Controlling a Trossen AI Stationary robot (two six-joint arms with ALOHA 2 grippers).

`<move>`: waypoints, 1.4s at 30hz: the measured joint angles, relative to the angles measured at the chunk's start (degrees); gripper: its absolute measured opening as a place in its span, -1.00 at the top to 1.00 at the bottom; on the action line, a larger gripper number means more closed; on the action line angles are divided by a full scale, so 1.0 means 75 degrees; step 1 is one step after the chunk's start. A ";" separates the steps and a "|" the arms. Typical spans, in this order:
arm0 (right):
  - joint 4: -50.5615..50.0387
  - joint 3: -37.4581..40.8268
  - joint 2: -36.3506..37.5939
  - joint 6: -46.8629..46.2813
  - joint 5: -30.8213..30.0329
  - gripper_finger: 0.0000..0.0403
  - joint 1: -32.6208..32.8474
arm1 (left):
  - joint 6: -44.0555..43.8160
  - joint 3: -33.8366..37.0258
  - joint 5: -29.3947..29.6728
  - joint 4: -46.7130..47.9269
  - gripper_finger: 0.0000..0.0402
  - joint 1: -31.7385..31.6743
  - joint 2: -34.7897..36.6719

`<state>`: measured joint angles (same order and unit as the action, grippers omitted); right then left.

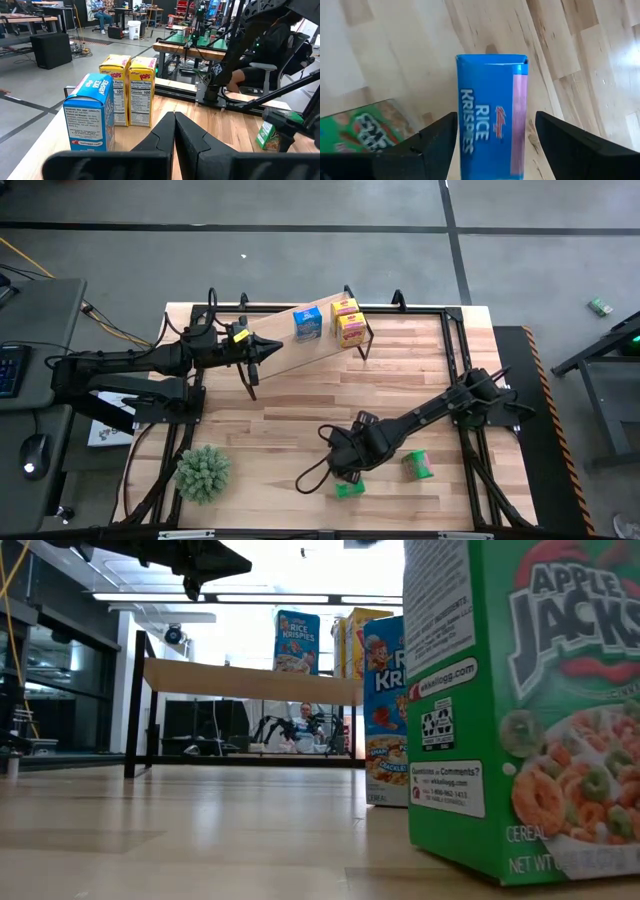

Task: Stack cereal on shelf
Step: Put the blue cereal box on the shelf aligned with the blue cereal box

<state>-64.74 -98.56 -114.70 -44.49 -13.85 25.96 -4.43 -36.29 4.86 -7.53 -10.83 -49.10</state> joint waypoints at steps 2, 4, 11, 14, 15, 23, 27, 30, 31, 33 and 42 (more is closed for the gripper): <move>0.0001 0.0000 -0.0133 0.0154 0.0045 -0.30 -0.0030 | 0.0000 -0.0001 -0.0003 0.0003 0.98 -0.0002 0.0000; 0.0049 0.0000 -0.0260 0.0295 0.0051 -0.30 -0.0078 | 0.0000 -0.0002 -0.0009 0.0004 0.98 -0.0003 0.0000; 0.0098 0.0000 -0.0477 0.0597 0.0112 -0.30 -0.0188 | 0.0003 -0.0001 -0.0015 0.0009 0.98 -0.0003 0.0000; 0.0114 0.0000 -0.0477 0.0586 0.0100 -0.29 -0.0214 | 0.0000 0.0000 -0.0015 0.0009 0.98 -0.0001 0.0000; 0.0119 0.0000 -0.0477 0.0594 0.0100 -0.28 -0.0217 | 0.0000 -0.0002 -0.0017 0.0011 0.98 -0.0001 0.0000; 0.0125 0.0003 -0.0404 0.0977 0.0289 0.01 -0.0217 | 0.0010 -0.0001 -0.0020 0.0007 0.98 -0.0002 0.0000; 0.0037 -0.0033 -0.0297 0.1337 0.0370 0.18 -0.0217 | 0.0273 -0.0001 -0.0027 0.0049 0.98 -0.0002 0.0122; -0.0125 -0.0323 -0.0273 0.1776 0.0394 0.27 -0.0217 | 0.0338 0.0000 -0.0032 0.0347 0.98 -0.0003 0.0436; -0.0203 -0.0477 -0.0262 0.1963 0.0393 0.29 -0.0217 | 0.0339 -0.0002 -0.0034 0.0464 0.98 0.0000 0.0581; -0.0336 -0.0874 -0.0255 0.2371 0.0281 0.31 -0.0243 | 0.0339 0.0000 -0.0035 0.0650 0.98 -0.0003 0.0896; -0.0556 -0.3796 -0.0248 0.6122 -0.1883 0.31 -0.0576 | 0.0195 -0.0002 -0.0035 0.1446 0.98 -0.0002 0.1939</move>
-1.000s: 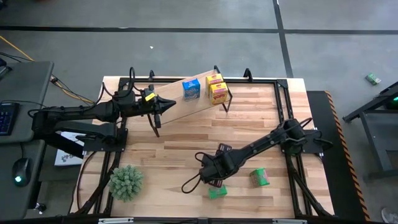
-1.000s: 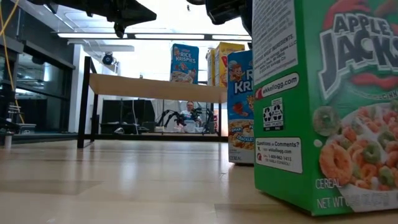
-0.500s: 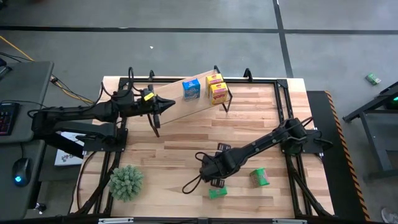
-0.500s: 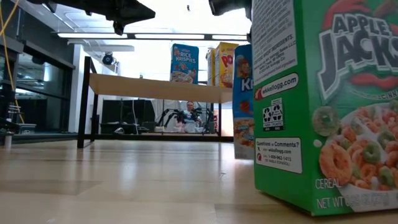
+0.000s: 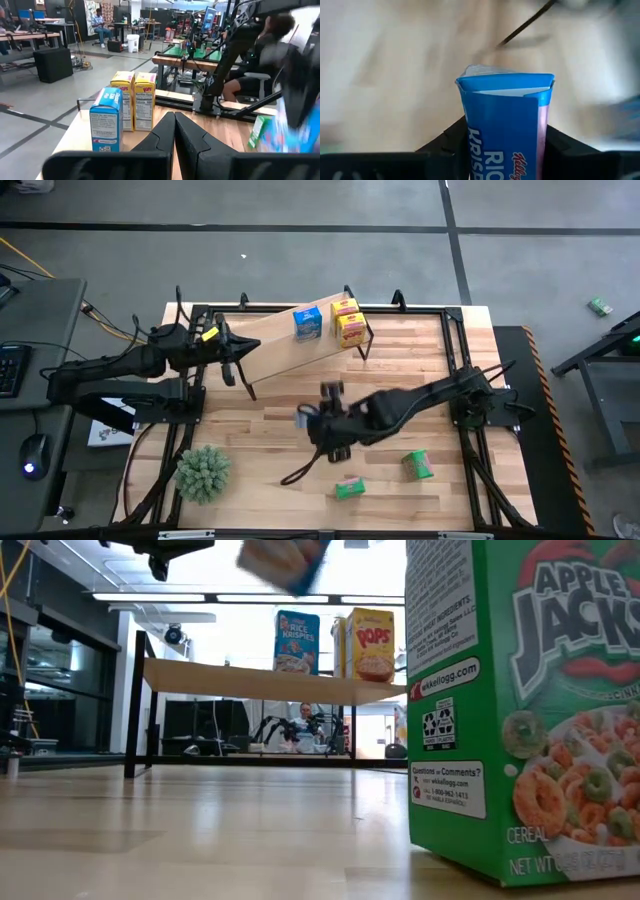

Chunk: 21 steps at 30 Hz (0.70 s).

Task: Stack cereal on shelf
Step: Put the blue cereal box on the shelf aligned with the blue cereal box

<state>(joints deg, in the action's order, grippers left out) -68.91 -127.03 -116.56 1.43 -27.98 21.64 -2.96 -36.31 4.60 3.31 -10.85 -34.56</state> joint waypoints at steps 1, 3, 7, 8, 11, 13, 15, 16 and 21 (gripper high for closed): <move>0.0085 -0.0310 0.0002 0.0623 -0.0390 0.31 -0.0046 | 0.0000 0.0002 0.0000 0.0016 0.98 0.0002 0.0014; 0.0400 -0.0846 0.0002 0.1583 -0.1097 0.31 -0.0164 | 0.0000 0.0002 0.0003 0.0025 0.98 0.0002 0.0010; 0.1150 -0.0910 0.0210 0.2636 -0.1425 0.31 -0.0655 | 0.0003 0.0002 0.0003 0.0011 0.98 0.0002 -0.0075; 0.1087 -0.0875 0.0225 0.2737 -0.1301 0.31 -0.0851 | 0.0001 0.0002 0.0003 0.0032 0.98 0.0002 -0.0104; 0.0575 -0.0849 0.0190 0.2731 -0.0700 0.31 -0.1422 | -0.0002 0.0002 0.0004 -0.0015 0.98 0.0001 -0.0150; 0.0101 -0.0841 0.0153 0.2830 -0.0433 0.31 -0.1807 | -0.0072 -0.0001 -0.0009 -0.0117 0.98 0.0003 -0.0156; -0.0192 -0.0838 0.0147 0.2964 -0.0230 0.31 -0.2163 | -0.0162 -0.0001 -0.0012 -0.0175 0.98 0.0005 -0.0159; -0.0211 -0.0838 0.0149 0.3016 -0.0063 0.31 -0.2336 | -0.0186 -0.0001 -0.0012 -0.0220 0.98 0.0005 -0.0162; -0.0495 -0.0838 0.0146 0.3328 0.1374 0.31 -0.3080 | -0.0190 -0.0001 -0.0015 -0.0265 0.98 0.0005 -0.0162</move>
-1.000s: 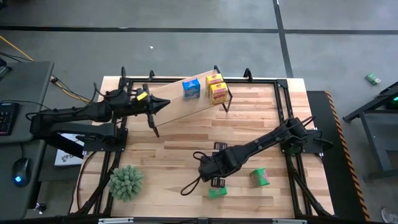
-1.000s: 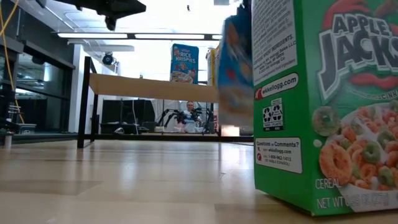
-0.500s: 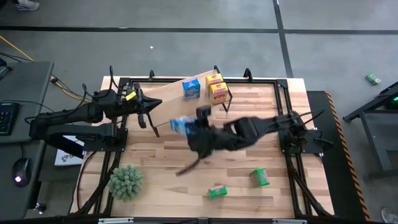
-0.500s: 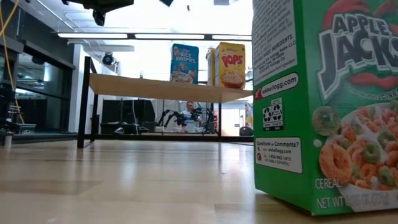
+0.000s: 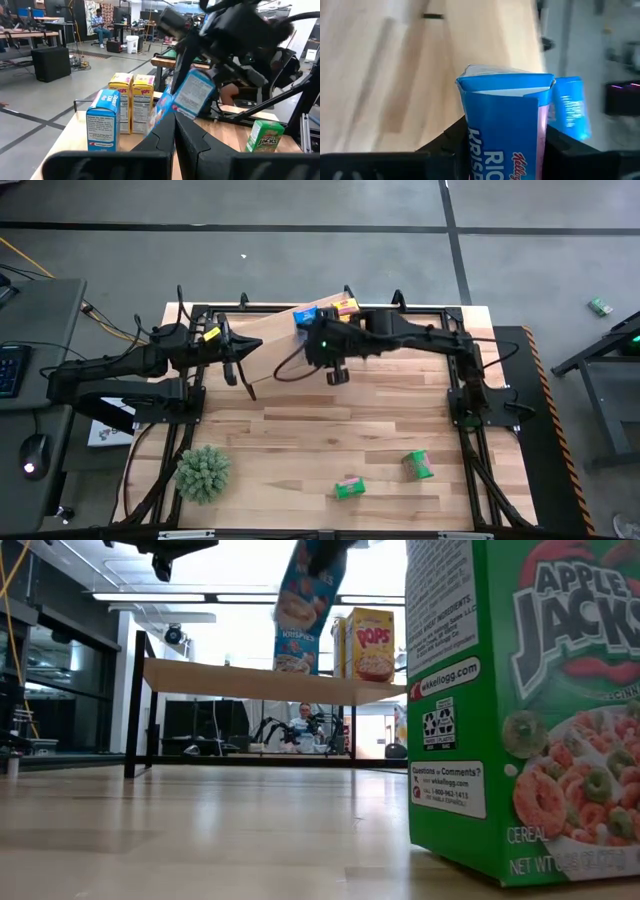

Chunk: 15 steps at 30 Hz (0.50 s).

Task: Stack cereal on shelf
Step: Put the blue cereal box on the shelf aligned with the blue cereal box

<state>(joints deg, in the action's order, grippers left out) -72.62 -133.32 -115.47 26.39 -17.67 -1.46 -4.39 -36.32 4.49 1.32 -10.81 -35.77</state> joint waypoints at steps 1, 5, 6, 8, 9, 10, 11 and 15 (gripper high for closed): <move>-0.0080 0.0000 -0.0039 0.0130 0.0207 0.31 -0.0108 | 0.0000 0.0000 0.0002 -0.0007 0.98 0.0000 0.0000; -0.0220 0.0015 -0.0121 0.0616 0.0268 0.31 -0.0445 | 0.0000 0.0000 0.0000 -0.0162 0.98 0.0000 0.0000; -0.0175 0.0004 -0.0121 0.0740 0.0377 0.31 -0.0515 | 0.0001 0.0000 0.0000 -0.0218 0.98 0.0000 0.0000; -0.0176 -0.0001 -0.0127 0.0878 0.0668 0.31 -0.0651 | 0.0004 0.0001 0.0002 -0.0306 0.98 0.0000 0.0000; -0.0204 0.0000 -0.0143 0.0915 0.0791 0.31 -0.0715 | 0.0004 0.0000 0.0003 -0.0352 0.98 0.0000 -0.0002; -0.0214 0.0000 -0.0178 0.0962 0.0926 0.31 -0.0771 | 0.0004 0.0000 0.0000 -0.0379 0.98 0.0000 -0.0003; -0.0211 0.0000 -0.0201 0.1035 0.1054 0.31 -0.0820 | 0.0003 0.0000 0.0000 -0.0398 0.98 0.0000 -0.0020; -0.0223 0.0000 -0.0258 0.1358 0.1422 0.31 -0.0928 | 0.0001 0.0000 0.0000 -0.0379 0.98 0.0000 -0.0050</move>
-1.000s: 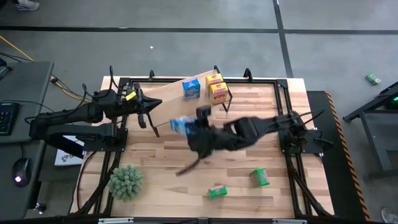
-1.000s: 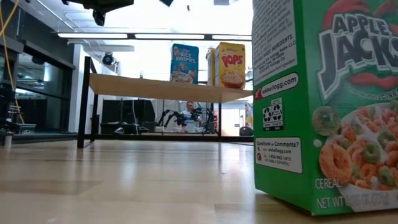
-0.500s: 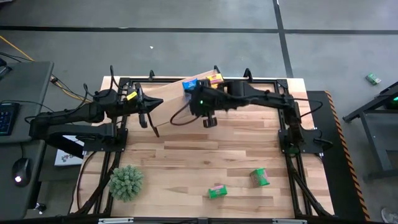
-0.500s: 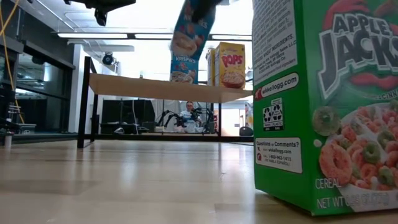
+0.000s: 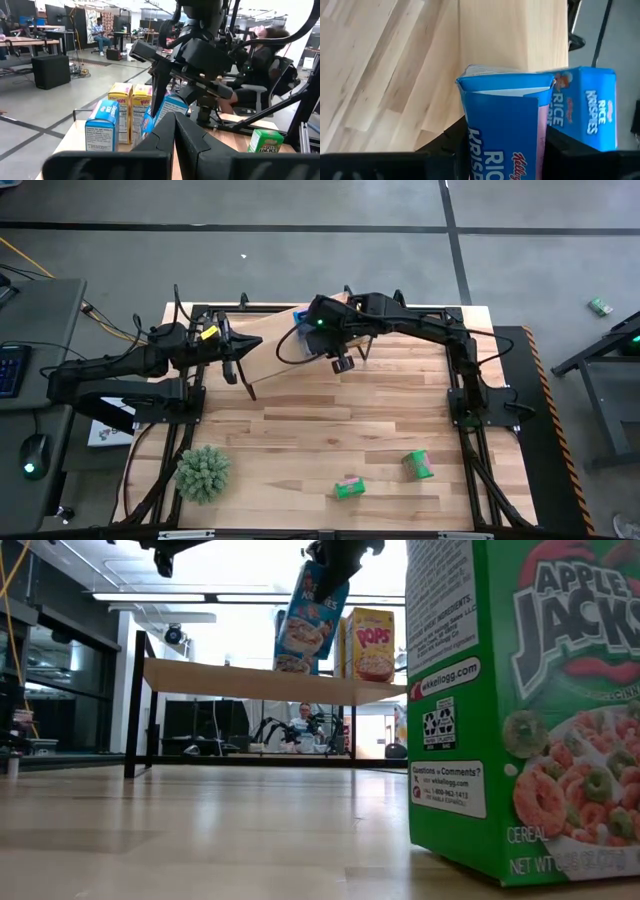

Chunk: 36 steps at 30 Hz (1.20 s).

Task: Stack cereal on shelf
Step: Put the blue cereal box on the shelf aligned with the blue cereal box

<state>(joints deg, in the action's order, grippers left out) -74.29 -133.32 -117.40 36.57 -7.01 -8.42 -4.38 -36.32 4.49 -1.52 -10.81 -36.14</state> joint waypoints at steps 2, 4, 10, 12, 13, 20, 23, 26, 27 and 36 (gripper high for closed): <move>-0.0006 0.0000 -0.0035 0.0166 0.0070 0.31 -0.0039 | -0.0009 0.0002 0.0000 0.0006 0.98 0.0000 -0.0042; 0.0027 0.0000 -0.0116 0.0316 0.0079 0.31 -0.0078 | -0.0005 0.0000 0.0001 0.0006 0.98 0.0000 -0.0109; 0.0088 0.0000 -0.0424 0.0603 0.0019 0.31 -0.0233 | -0.0195 0.0000 0.0041 0.0000 0.98 0.0000 -0.0341; 0.0215 0.0000 -0.0449 0.0588 -0.0003 0.31 -0.0245 | -0.0212 0.0000 0.0043 -0.0003 0.98 0.0000 -0.0400; 0.0231 0.0000 -0.0449 0.0584 0.0012 0.31 -0.0240 | -0.0213 0.0000 0.0043 -0.0011 0.98 0.0000 -0.0438; 0.0322 0.0000 -0.0450 0.0330 0.0053 0.31 -0.0225 | -0.0210 0.0000 0.0047 0.0003 0.98 0.0000 -0.0574; 0.0319 0.0000 -0.0449 0.0141 0.0021 0.28 -0.0228 | -0.0210 0.0000 0.0050 -0.0010 0.98 0.0000 -0.0571; 0.0312 0.0000 -0.0452 0.0109 -0.0081 0.16 -0.0226 | -0.0207 0.0000 0.0056 -0.0009 0.98 0.0000 -0.0571; 0.0313 0.0000 -0.0452 0.0114 -0.0140 0.10 -0.0225 | -0.0207 0.0003 0.0058 -0.0009 0.98 0.0000 -0.0571; 0.0362 0.0000 -0.0452 0.0315 -0.0343 -0.16 -0.0225 | -0.0204 0.0000 0.0061 -0.0009 0.98 0.0000 -0.0568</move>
<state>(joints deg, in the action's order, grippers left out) -71.58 -133.32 -120.79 38.94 -9.58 -10.11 -5.91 -36.32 4.95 -1.58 -10.81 -40.40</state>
